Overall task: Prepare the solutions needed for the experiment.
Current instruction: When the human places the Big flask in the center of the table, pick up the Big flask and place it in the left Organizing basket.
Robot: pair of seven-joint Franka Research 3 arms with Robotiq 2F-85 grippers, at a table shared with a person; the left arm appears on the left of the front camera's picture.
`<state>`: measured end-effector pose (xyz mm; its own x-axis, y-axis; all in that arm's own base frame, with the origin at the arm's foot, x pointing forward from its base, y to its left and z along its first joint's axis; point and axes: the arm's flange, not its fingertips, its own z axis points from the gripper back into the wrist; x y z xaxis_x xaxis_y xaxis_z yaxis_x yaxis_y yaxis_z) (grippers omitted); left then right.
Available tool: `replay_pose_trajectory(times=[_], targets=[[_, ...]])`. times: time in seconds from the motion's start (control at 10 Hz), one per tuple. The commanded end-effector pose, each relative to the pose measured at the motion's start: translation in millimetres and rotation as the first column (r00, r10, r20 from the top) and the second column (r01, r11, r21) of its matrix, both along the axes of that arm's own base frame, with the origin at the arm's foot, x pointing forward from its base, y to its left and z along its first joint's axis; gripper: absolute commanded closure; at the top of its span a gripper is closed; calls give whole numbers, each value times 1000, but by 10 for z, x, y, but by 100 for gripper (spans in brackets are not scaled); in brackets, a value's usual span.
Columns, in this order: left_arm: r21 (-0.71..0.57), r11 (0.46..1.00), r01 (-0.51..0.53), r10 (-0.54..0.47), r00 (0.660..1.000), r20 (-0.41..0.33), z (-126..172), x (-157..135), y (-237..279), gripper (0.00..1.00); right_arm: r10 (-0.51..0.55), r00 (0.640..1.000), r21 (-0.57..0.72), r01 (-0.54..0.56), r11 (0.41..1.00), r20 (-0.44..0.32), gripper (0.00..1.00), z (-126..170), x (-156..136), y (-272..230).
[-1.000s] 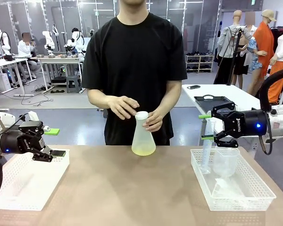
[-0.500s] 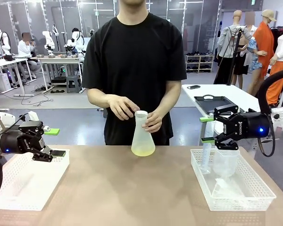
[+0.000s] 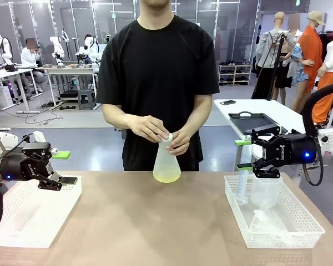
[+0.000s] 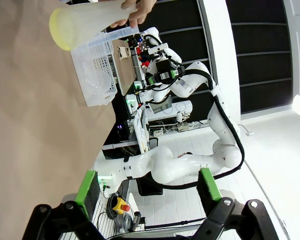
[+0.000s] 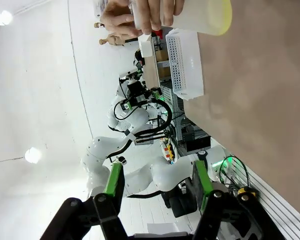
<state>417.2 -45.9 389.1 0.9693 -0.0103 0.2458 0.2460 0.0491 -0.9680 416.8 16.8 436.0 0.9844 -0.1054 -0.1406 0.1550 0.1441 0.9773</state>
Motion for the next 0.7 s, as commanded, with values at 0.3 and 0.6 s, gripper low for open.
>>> replay_pose_trajectory(times=[0.3, 0.6], targets=[[-15, 1000, -9, 9, 1000, 3, 28, 7, -15, 0, 1, 1000, 1, -1, 1000, 4, 30, 17, -3, 5], [-15, 1000, -9, 9, 1000, 3, 28, 7, -15, 0, 1, 1000, 1, -1, 1000, 4, 30, 17, -3, 5]])
